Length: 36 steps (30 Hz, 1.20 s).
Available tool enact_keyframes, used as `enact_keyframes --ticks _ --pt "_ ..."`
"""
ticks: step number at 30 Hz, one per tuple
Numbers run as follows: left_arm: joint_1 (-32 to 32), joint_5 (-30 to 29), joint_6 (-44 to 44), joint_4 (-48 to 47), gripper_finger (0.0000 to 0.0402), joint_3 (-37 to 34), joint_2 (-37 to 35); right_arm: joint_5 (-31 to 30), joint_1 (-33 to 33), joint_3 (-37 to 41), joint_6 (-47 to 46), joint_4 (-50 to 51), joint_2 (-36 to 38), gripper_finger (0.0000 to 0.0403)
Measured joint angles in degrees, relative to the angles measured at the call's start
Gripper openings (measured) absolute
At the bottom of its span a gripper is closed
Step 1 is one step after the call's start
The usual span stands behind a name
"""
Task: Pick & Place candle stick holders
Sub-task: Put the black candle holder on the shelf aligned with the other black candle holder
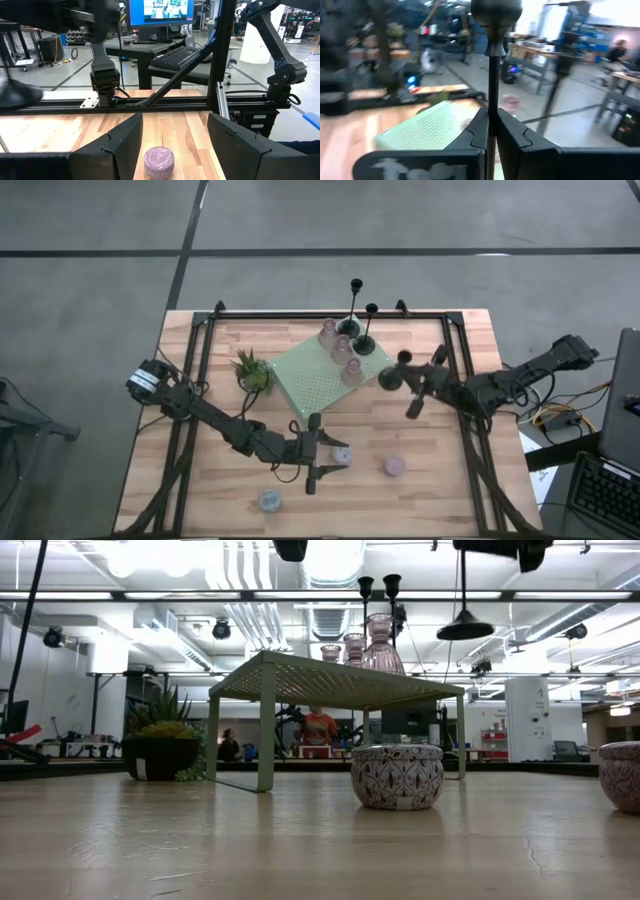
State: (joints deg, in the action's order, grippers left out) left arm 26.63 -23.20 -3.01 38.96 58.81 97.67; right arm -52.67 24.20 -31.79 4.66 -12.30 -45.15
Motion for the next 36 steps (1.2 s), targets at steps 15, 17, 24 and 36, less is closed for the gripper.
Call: enact_keyframes --ticks 15,17,24,36 --pt "0.0 0.0 0.0 0.0 0.0230 0.0 0.0 13.5 -19.1 2.1 -7.3 -2.8 -1.6 0.0013" --pt "0.0 0.0 0.0 0.0 0.0230 0.0 0.0 14.6 -20.8 2.1 -7.3 -4.0 -2.7 0.0013" --pt "0.0 0.0 0.0 0.0 0.0230 0.0 0.0 17.0 -24.7 2.2 -7.7 -6.6 -6.5 0.0013" --pt "0.0 0.0 0.0 -0.6 0.0230 0.0 0.0 16.7 -26.2 2.2 -9.2 -9.8 -11.3 0.0013"
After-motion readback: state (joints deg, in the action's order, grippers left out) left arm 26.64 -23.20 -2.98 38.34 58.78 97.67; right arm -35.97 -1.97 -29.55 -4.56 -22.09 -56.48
